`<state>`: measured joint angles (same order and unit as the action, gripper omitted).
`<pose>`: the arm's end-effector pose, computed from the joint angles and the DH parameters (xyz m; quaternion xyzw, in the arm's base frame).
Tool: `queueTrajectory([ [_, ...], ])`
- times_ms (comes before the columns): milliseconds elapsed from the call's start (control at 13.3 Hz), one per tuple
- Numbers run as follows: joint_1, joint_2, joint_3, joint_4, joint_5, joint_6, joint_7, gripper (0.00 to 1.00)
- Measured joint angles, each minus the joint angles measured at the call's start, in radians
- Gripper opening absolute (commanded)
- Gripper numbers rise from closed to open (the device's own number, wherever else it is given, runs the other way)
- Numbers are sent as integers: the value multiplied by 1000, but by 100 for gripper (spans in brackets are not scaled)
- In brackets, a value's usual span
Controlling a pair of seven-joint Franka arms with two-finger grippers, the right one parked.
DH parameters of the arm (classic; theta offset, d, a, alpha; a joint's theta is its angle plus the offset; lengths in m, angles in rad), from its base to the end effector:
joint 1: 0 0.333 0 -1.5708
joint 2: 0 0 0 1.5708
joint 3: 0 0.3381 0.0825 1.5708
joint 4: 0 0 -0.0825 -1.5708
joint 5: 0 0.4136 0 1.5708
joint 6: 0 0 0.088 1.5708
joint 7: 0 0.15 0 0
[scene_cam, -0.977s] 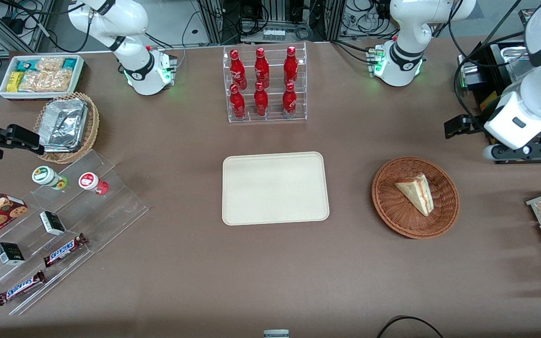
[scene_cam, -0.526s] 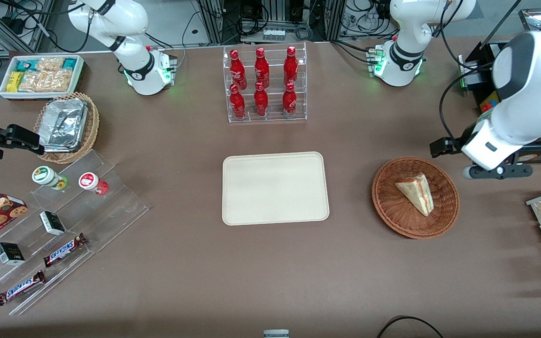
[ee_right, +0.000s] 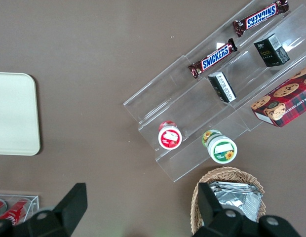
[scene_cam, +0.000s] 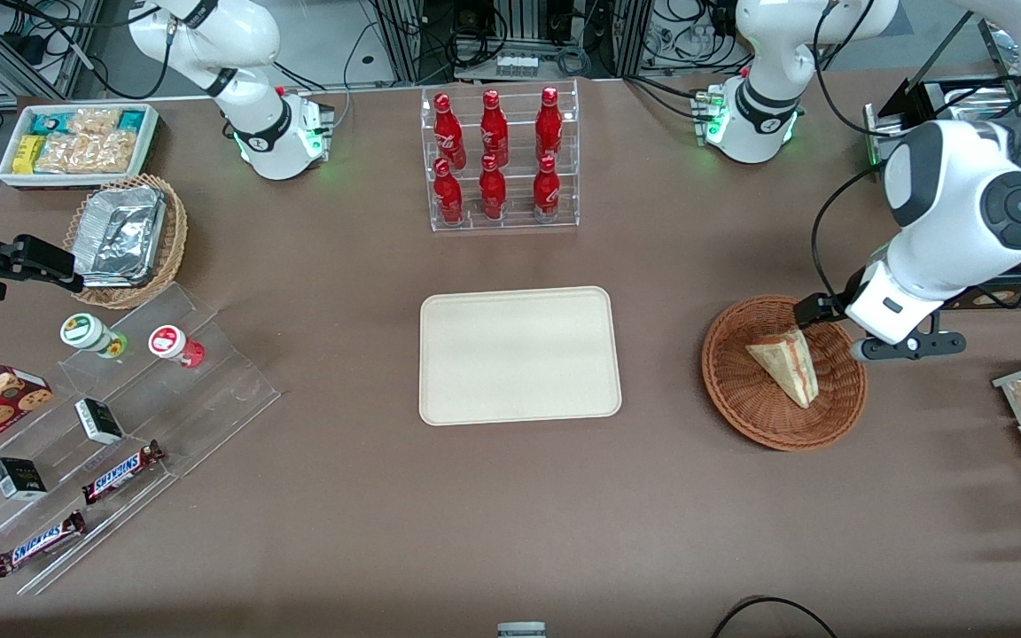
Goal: Place sandwich from basket to tray
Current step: 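Lower the open left gripper around the wrapped sandwich in the basket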
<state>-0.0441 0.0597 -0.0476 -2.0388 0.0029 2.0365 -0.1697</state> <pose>0.5775 -0.0527 0.3735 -0.9988 -0.0383 0.0307 0.0039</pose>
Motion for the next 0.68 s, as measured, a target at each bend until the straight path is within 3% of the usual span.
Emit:
queueTrajectory([
  [677,9,17,2,-181,0,266,-239,100],
])
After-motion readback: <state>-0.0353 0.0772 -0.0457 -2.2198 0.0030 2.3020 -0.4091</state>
